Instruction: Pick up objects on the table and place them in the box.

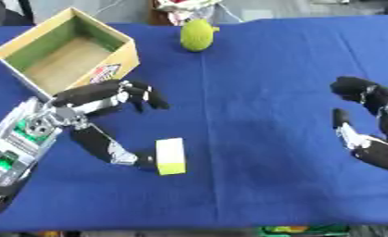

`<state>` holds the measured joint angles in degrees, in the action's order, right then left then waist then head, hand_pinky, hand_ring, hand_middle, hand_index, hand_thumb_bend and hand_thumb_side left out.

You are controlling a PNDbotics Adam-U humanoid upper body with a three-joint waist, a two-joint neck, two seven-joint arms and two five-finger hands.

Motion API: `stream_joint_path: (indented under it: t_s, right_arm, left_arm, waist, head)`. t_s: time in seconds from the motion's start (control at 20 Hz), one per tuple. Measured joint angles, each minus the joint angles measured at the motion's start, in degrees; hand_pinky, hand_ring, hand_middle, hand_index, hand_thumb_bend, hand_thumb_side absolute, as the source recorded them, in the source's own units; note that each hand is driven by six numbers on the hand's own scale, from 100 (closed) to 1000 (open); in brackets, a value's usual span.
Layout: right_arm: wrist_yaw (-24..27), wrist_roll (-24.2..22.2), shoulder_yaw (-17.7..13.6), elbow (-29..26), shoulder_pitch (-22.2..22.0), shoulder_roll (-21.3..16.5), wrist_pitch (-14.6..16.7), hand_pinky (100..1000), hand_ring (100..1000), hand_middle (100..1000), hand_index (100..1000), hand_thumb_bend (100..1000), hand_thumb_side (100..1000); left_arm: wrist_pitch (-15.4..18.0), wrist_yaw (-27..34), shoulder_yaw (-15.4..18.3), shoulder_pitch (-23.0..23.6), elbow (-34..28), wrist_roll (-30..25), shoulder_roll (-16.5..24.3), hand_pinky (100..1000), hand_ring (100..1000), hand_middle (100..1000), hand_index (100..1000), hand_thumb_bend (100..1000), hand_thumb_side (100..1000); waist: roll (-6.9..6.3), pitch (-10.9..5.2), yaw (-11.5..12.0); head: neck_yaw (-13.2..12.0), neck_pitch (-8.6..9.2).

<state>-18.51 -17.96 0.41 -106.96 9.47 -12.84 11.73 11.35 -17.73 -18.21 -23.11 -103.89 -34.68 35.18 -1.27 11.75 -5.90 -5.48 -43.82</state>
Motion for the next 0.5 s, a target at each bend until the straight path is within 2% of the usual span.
stream_joint_path:
  t_s: [0.5]
  right_arm:
    - [0.0, -0.05, 0.02, 0.01, 0.01, 0.0, 0.0, 875, 847, 792, 892, 100, 395]
  left_arm:
    - [-0.59, -3.18, -3.6, -2.2, 4.38, -1.9, -1.88, 663, 786, 766, 846, 590, 429]
  waist:
    - [-0.03, -0.08, -0.37]
  head:
    - [-0.01, 0.0]
